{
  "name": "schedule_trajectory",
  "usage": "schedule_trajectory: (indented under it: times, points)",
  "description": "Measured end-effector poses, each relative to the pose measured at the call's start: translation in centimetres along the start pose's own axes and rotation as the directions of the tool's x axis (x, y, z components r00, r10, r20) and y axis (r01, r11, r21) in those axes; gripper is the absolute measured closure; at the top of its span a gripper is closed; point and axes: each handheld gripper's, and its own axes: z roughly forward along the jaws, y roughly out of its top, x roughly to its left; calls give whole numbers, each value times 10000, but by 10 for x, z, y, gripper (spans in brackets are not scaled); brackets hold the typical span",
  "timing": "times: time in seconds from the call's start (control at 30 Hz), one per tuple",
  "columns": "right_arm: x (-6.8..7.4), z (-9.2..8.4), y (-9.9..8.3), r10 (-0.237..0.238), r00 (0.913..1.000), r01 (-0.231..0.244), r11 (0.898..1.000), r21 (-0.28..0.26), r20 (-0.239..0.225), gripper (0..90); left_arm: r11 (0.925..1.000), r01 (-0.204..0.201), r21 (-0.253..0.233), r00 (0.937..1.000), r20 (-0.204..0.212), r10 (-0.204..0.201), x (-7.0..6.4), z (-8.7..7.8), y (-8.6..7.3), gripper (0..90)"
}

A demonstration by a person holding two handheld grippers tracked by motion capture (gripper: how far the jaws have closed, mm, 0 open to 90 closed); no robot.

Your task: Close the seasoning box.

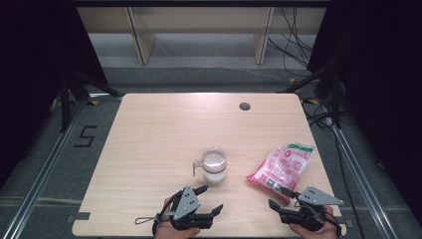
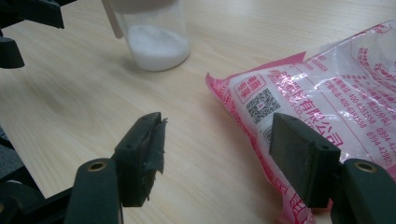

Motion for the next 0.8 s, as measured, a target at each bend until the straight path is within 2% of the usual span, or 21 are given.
schedule_trajectory:
  times: [0.03,0.07,0.13,0.17,0.2,0.23,0.27,0.3,0.37,0.4,0.43,0.5,0.53,0.57,0.6,0.63,0.67,0.7,0.73,0.77,0.8]
  points:
    - [-1,1,0,-104,9999,104,9999,-41,-69,354,10000,-37,-9,10000,8,37,0,0,-1,273]
    - [2,1,-2,42,10000,-41,9999,154,-36,350,10000,-56,-5,10000,77,56,-1,0,-1,271]
    - [3,1,-2,122,9997,-118,9998,175,-212,348,9998,-153,120,9999,23,152,-2,-1,-2,270]
    - [3,1,-3,60,9998,-55,9997,239,-214,346,9999,-124,13,9999,34,123,-3,0,-4,269]
    - [1,2,-3,-437,9989,440,9989,149,-163,344,9999,-117,48,9999,58,117,-4,0,-5,268]
    - [3,1,-3,-294,9993,299,9993,236,-234,344,10000,-3,58,10000,44,2,-6,0,-6,268]
    - [3,3,-4,-443,9989,448,9986,266,-175,343,9999,-63,115,10000,17,63,-7,0,-8,267]
    - [4,2,-4,-422,9985,431,9987,263,-337,342,10000,-25,23,10000,79,25,-8,2,-10,267]
    - [7,1,-5,-303,9992,312,9988,370,-260,341,9996,-87,265,10000,48,86,-9,2,-14,267]
    - [7,1,-6,-524,9980,535,9981,321,-352,341,9999,32,153,10000,90,-33,-10,4,-16,268]
    - [7,1,-7,-516,9980,528,9980,336,-353,340,9986,-239,475,9996,-117,244,-9,3,-17,267]
    - [8,0,-7,-551,9979,563,9978,343,-352,339,9984,-379,421,9992,-133,384,-10,4,-17,267]
    - [10,-1,-8,-663,9971,678,9969,393,-381,336,9991,-106,410,9999,-77,109,-13,6,-18,267]
    - [11,-2,-8,-601,9973,625,9964,569,-432,334,9990,-142,420,9999,39,141,-13,6,-19,267]
    - [11,0,-9,-730,9957,759,9959,497,-577,333,9990,-142,420,9999,39,141,-13,6,-19,267]
    - [13,-1,-10,-741,9963,765,9955,555,-439,332,9990,-226,392,9997,-110,231,-14,8,-19,267]
    - [16,-2,-11,-672,9965,715,9935,884,-500,332,9990,-226,392,9997,-110,231,-14,8,-19,267]
    - [15,-1,-12,-1073,9926,1112,9912,712,-566,330,9986,-265,451,9996,-97,269,-14,9,-19,267]
    - [15,-1,-12,-1073,9926,1112,9912,712,-566,330,9986,-265,451,9996,-97,269,-14,9,-19,267]
    - [19,-2,-13,-740,9959,784,9929,900,-512,329,9980,-308,546,9994,-140,316,-14,9,-20,267]
    - [19,-1,-13,-836,9946,894,9911,988,-614,327,9984,-265,499,9996,-104,270,-15,10,-20,266]
